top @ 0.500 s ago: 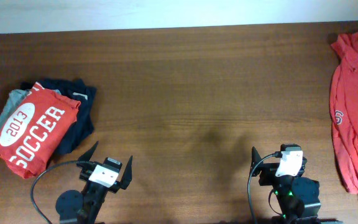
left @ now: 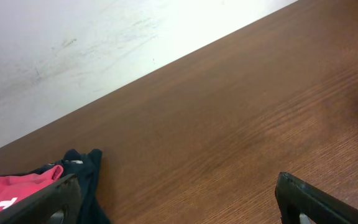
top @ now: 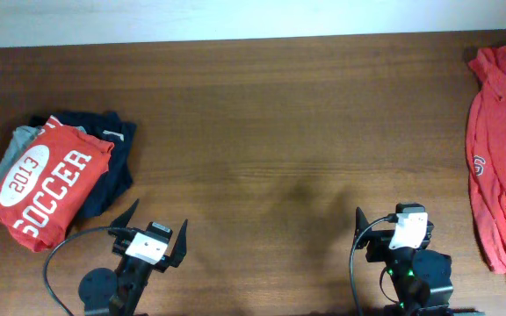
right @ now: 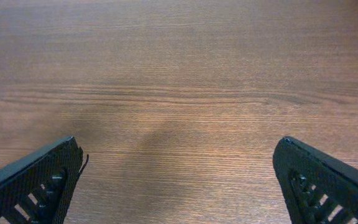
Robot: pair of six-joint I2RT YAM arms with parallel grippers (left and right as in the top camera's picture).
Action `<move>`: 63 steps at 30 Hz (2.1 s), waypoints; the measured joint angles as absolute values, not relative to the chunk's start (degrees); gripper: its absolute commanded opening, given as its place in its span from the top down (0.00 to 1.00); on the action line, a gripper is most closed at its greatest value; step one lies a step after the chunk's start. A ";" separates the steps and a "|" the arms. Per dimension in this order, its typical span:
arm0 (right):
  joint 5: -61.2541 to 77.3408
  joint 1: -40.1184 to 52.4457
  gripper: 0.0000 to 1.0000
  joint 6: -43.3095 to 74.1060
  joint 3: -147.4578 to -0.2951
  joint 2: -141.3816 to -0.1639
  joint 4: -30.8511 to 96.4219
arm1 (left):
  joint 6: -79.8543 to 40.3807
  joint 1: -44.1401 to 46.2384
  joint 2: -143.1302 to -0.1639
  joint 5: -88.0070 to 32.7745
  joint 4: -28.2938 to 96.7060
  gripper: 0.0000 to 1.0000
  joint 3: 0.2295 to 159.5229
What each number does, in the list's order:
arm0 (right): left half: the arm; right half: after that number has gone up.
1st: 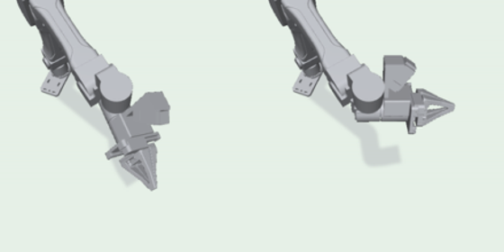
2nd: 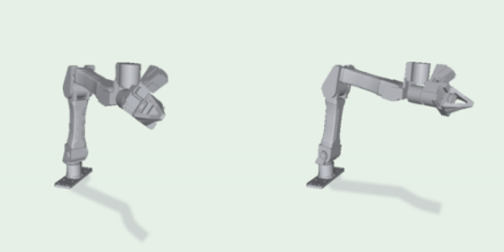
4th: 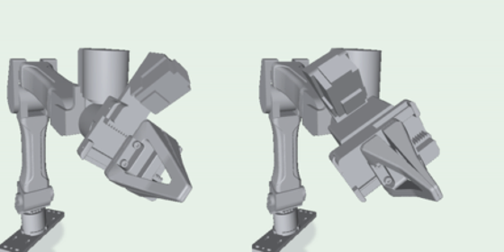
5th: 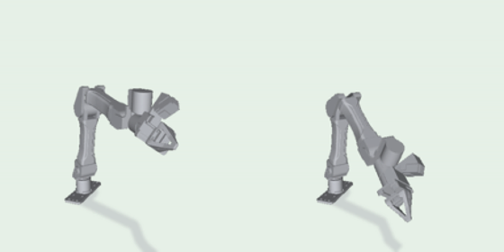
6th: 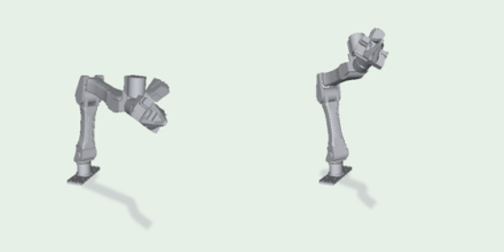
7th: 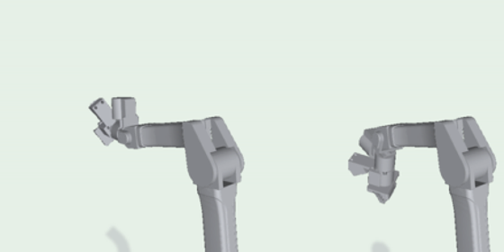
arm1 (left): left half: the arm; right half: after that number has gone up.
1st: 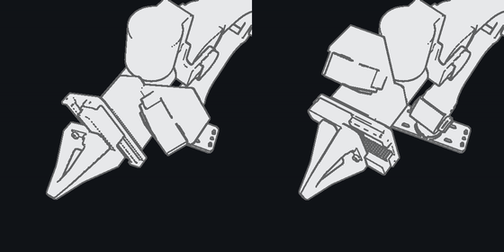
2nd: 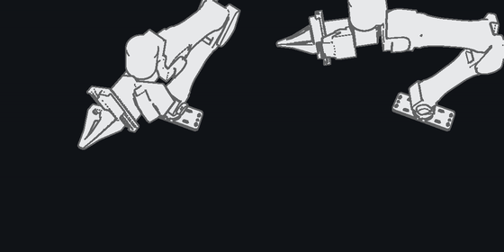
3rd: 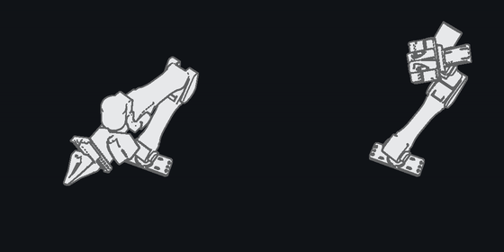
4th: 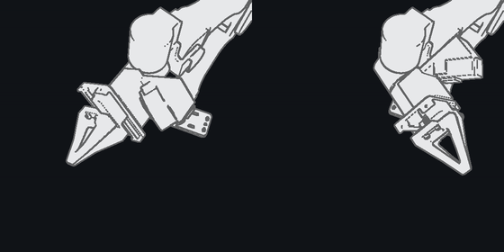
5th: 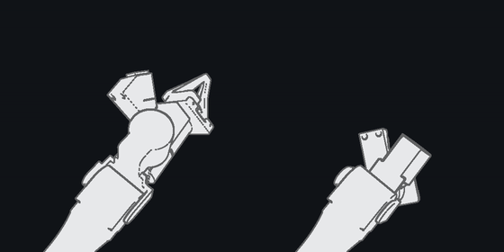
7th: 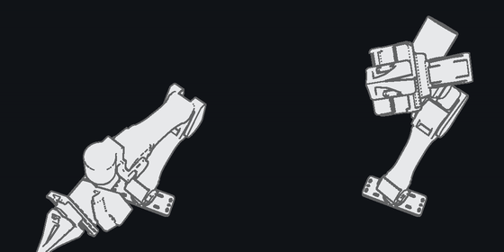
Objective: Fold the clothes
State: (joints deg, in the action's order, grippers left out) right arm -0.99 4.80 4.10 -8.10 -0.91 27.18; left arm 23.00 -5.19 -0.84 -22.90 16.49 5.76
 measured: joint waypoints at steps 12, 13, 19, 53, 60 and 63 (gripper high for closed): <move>-1.26 4.80 0.01 -0.49 -8.10 -0.91 26.92 | 23.00 -5.19 -0.84 -31.11 16.60 0.01 5.76; -1.28 4.80 0.01 -0.56 -8.10 -0.91 26.92 | 23.00 -5.19 -0.84 -32.03 16.64 0.01 5.76; -1.28 4.80 0.01 -0.71 -8.08 -0.91 26.89 | 23.00 -5.19 -0.84 -36.23 16.62 0.01 5.76; 9.96 4.80 0.01 7.42 -75.24 -60.40 54.43 | 12.34 -5.19 -64.79 -30.83 37.82 0.01 67.13; 12.16 0.14 0.01 11.20 -87.90 -74.65 61.30 | 9.65 -5.19 -73.08 -38.04 38.15 0.01 68.88; 12.62 -6.15 0.01 13.52 -93.56 -80.31 62.19 | 9.28 -5.19 -74.56 -39.81 38.37 0.00 68.88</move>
State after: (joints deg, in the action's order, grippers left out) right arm 12.62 -6.15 13.52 -93.56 -80.31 62.19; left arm 9.28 -5.19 -74.56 -39.81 38.37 68.88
